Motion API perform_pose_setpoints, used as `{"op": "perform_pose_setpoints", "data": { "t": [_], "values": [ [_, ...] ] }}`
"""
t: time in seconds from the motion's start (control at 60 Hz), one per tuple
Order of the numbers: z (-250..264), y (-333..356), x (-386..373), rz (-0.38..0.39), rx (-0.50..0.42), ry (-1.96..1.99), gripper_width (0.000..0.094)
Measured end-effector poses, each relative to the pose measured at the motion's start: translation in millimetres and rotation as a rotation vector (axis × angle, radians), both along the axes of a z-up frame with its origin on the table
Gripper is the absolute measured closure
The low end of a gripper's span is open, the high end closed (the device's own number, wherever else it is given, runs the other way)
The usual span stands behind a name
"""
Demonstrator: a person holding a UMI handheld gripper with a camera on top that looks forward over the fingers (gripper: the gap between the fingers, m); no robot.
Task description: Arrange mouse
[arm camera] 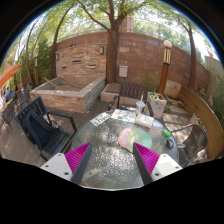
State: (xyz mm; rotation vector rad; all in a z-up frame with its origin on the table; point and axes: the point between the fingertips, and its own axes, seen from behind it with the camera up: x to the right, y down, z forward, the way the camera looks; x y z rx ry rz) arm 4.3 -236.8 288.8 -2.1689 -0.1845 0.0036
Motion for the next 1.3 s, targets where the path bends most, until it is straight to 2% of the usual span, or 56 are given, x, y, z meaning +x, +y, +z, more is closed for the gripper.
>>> {"op": "perform_pose_setpoints", "data": {
  "t": [0.083,0.183,0.3,0.467,0.75,0.967,1.067,1.133,1.167,1.183,1.3],
  "values": [
    [-7.5,-7.3,11.1,-0.02,-0.026,-0.001,0.0078],
    [-51.0,-1.2,51.5,-0.038,-0.074,0.007,0.0074],
    [-109.4,1.8,116.6,-0.066,-0.141,0.004,0.0085],
    [-182.6,17.8,230.9,-0.144,-0.211,-0.024,0.0084],
    [-240.6,129.5,390.0,-0.28,-0.145,-0.008,0.0086],
    [-273.5,225.8,439.8,-0.312,-0.1,0.016,0.0086],
    [-293.5,255.7,451.3,-0.314,-0.108,0.023,0.0168],
    [-302.1,256.2,440.2,-0.31,-0.125,0.037,0.0295],
    [-304.4,263.6,442.0,-0.313,-0.113,0.048,0.04],
    [-303.2,263.3,441.2,-0.31,-0.112,0.047,0.0424],
    [-301.2,263.8,441.5,-0.311,-0.099,0.032,0.0511]
  ]
}}
